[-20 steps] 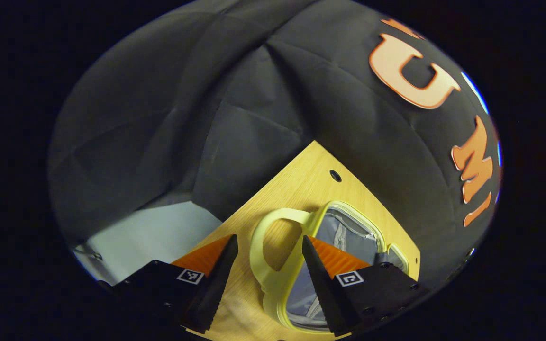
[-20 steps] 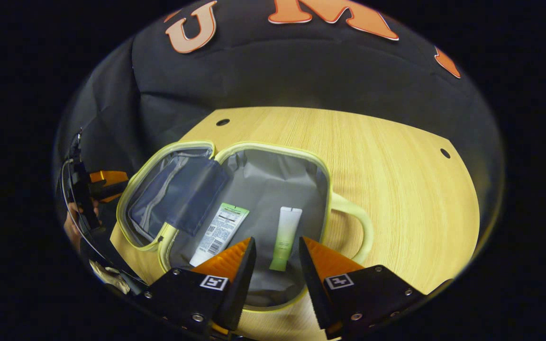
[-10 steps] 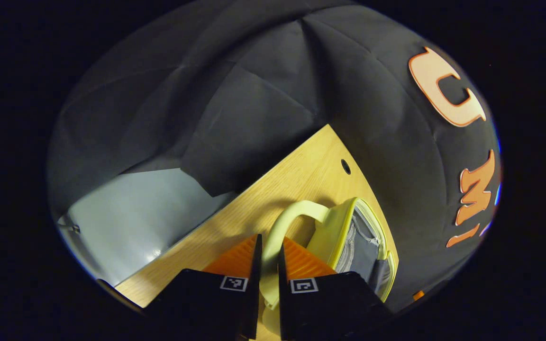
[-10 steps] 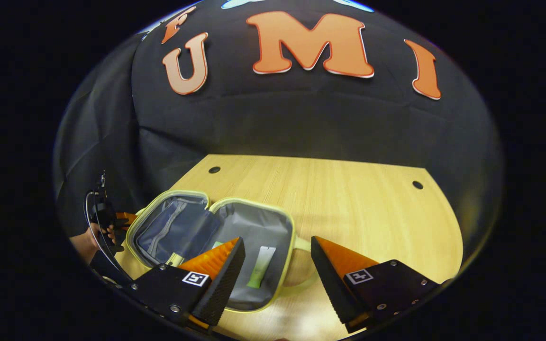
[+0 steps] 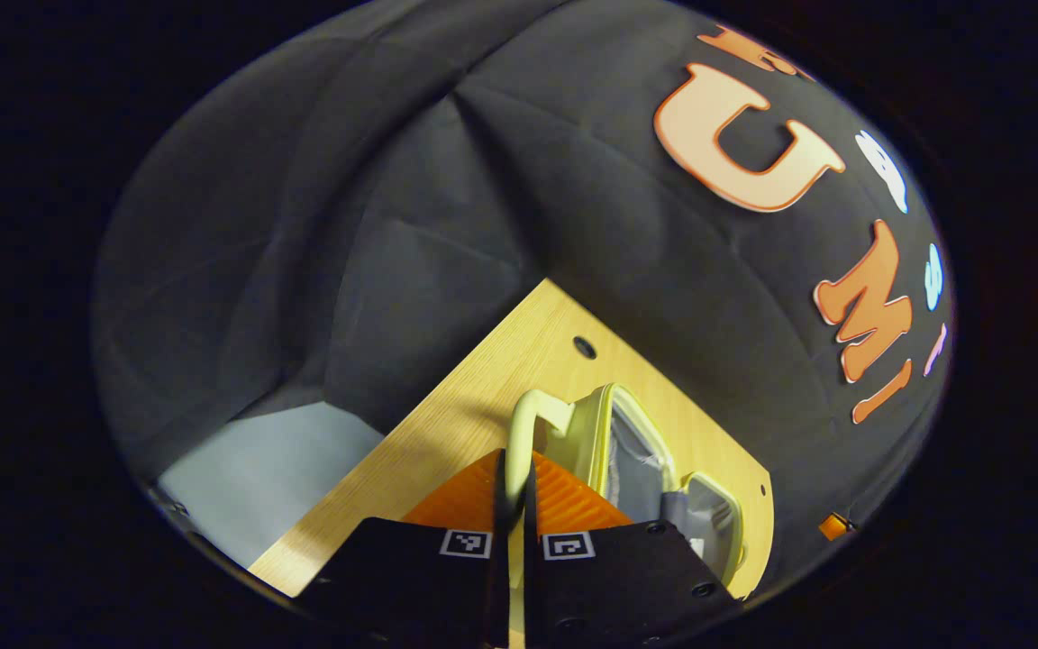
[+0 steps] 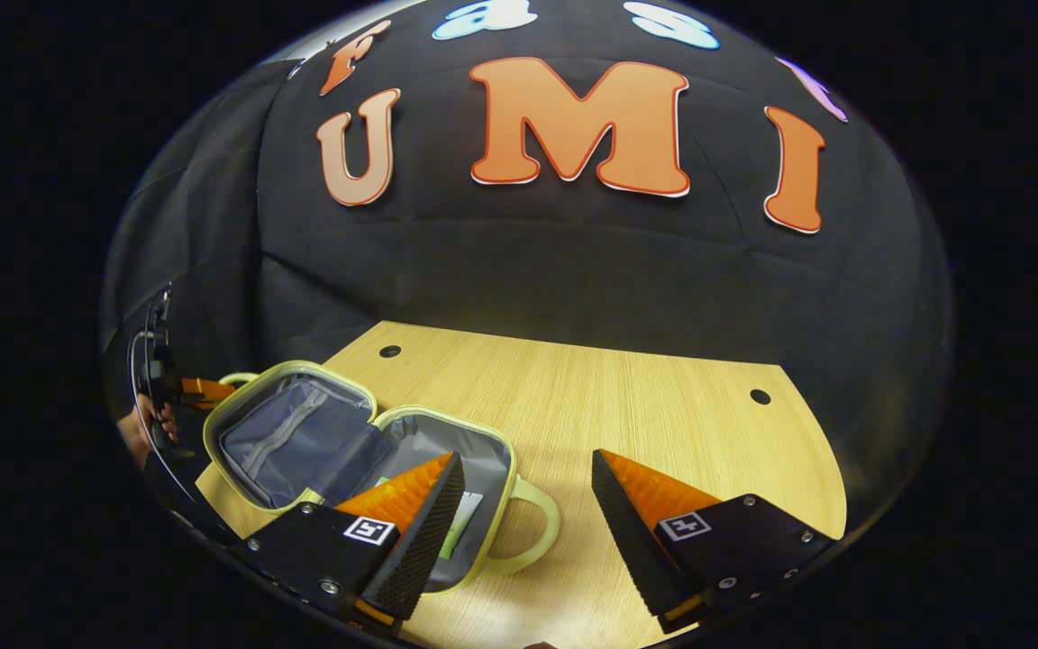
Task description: First open the suitcase, pack the skin care products into it, and then close the suitcase.
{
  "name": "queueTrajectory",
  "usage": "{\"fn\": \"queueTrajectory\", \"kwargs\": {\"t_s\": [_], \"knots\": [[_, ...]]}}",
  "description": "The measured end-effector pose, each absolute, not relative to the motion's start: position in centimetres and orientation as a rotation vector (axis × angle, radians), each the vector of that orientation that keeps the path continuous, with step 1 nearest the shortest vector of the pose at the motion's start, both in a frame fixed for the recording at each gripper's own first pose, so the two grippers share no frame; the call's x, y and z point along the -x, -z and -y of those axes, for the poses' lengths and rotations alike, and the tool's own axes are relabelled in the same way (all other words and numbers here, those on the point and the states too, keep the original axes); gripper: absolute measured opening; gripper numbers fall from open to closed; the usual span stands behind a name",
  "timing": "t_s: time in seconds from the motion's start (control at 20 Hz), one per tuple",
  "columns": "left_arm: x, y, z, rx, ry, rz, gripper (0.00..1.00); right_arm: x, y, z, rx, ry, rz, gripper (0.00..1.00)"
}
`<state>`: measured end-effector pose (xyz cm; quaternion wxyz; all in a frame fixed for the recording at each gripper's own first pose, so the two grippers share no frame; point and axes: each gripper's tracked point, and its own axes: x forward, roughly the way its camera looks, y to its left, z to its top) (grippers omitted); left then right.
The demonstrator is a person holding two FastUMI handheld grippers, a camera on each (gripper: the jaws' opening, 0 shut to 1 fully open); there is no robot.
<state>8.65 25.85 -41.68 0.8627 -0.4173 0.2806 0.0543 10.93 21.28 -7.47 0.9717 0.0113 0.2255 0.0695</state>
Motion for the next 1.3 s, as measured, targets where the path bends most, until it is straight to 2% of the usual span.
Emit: {"fn": "queueTrajectory", "kwargs": {"t_s": [0.45,0.5,0.85,1.3], "knots": [[-8.2,28.1,-20.8,0.789,-0.038,-0.423,0.04,-10.5,6.1,-19.2,0.023,-0.202,-0.374,0.94],[-8.2,26.9,-19.6,0.78,-0.028,-0.411,0.06,-10.4,5.9,-18.7,0.019,-0.203,-0.364,0.94],[-9.2,18.9,-10.6,0.718,0.106,-0.34,0.05,-9.7,5.5,-15.7,0.009,-0.21,-0.332,0.94],[-10.3,15.7,4.1,0.678,0.296,-0.35,0.06,-8.0,7.4,-11.0,-0.015,-0.199,-0.35,0.94]]}}
